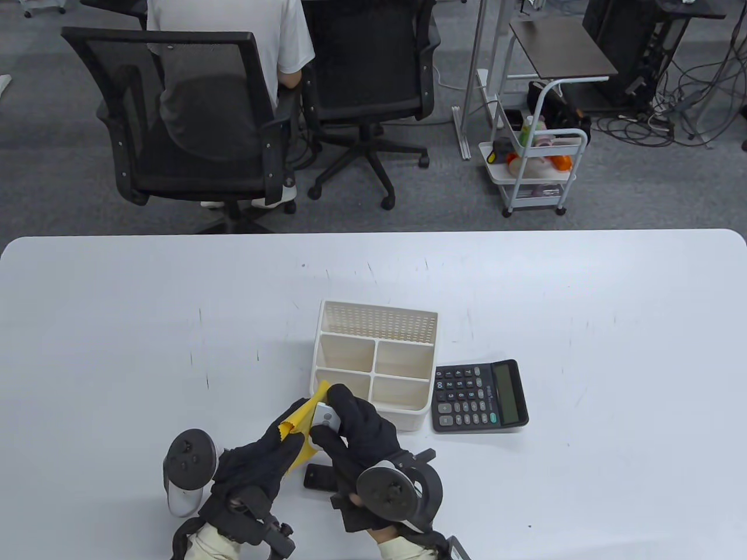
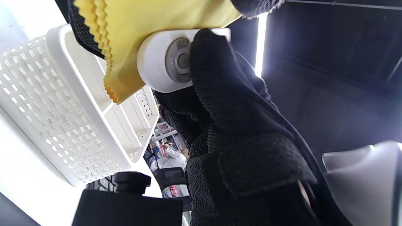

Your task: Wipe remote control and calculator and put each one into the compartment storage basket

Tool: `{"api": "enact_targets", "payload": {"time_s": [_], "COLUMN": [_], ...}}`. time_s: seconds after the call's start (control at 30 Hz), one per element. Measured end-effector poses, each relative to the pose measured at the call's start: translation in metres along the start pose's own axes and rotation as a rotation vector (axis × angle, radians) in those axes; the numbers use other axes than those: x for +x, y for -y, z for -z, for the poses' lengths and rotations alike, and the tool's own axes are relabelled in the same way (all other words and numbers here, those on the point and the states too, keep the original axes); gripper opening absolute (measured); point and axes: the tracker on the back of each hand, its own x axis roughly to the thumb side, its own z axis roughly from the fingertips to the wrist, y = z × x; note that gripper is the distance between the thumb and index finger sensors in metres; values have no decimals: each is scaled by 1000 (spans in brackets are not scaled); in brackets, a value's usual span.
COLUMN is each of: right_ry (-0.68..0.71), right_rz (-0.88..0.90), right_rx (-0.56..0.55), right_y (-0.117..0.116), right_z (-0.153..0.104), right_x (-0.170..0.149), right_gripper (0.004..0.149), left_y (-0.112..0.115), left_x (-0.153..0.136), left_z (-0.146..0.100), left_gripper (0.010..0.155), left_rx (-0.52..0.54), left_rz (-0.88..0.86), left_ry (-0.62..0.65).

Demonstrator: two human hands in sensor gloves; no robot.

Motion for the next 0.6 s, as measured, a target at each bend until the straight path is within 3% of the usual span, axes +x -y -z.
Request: {"api": "enact_targets", "payload": {"time_s": [0.17,0.27,0.43,0.6], "right_ry": [52,15,-101,-101], "right_rz": [50,57,104,108], "right_rx": [-64,-67,12,92], "right_y": [5,6,-1,-14], "right_z": [5,6,3,-3], "right_x": [3,-3,-14,-8], "right_gripper": [59,61,60,66], "left_y": [1,0,-4,0], "left_x": [-9,-11,-12,-12], "left_z": [1,2,0,1], "left_gripper": [58,56,55,54], "left_rx": [-45,-27,3,-21], "left_rz": [-125,-225,-284,-311], "left_ry": [-40,-42,-26,-12]}}
